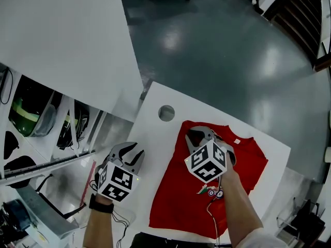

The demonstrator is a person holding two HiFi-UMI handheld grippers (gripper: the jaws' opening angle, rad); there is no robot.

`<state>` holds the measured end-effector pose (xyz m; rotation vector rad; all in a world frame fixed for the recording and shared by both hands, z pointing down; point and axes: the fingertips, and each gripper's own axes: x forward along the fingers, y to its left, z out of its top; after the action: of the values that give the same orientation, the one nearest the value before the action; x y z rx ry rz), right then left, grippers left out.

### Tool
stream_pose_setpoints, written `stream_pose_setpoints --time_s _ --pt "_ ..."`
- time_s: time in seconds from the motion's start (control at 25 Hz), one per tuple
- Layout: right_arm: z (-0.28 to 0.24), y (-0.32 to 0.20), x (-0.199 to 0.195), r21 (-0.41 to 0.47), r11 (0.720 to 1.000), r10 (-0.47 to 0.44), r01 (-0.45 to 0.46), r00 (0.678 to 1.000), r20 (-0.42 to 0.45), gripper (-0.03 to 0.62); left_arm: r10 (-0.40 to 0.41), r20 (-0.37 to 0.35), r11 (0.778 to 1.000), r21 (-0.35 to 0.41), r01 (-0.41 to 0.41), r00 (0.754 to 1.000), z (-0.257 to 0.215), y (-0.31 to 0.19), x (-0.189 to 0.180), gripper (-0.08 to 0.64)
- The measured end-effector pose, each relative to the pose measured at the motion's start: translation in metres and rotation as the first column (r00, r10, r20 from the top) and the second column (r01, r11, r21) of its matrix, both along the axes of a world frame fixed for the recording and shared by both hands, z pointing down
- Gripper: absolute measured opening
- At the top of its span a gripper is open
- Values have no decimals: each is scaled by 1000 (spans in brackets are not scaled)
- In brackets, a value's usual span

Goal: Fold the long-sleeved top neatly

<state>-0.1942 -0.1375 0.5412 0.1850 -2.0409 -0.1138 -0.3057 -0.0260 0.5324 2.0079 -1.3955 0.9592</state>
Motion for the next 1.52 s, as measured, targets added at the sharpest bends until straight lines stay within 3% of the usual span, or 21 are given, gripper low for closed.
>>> stream_pose_setpoints --time_s 0.2,0.48,0.72,0.92,1.12,1.28,1.52 --pt "-18 -6 4 38 999 36 -38 998 56 38 0 9 1000 -5 0 1000 -3 3 0 120" --pt "-61 -25 31 71 982 159 -175 969 188 38 34 23 999 -1 -33 999 -11 -9 15 120" --pt "-95 -44 88 67 940 300 -334 906 299 37 81 40 997 -7 -80 996 -17 -25 41 120" --pt "-110 -52 145 50 888 412 -457 839 354 37 122 48 993 -2 -122 991 -24 -43 65 120" --pt "-121 -52 204 -1 814 526 -581 737 424 37 166 46 986 -3 -166 985 -27 -58 93 120" --pt "-121 -51 257 -64 704 657 -707 614 437 37 210 42 978 4 -210 977 -27 -68 121 120" --pt "-85 -33 318 -113 545 815 -831 493 306 40 295 84 956 -32 -293 952 -11 -73 154 121"
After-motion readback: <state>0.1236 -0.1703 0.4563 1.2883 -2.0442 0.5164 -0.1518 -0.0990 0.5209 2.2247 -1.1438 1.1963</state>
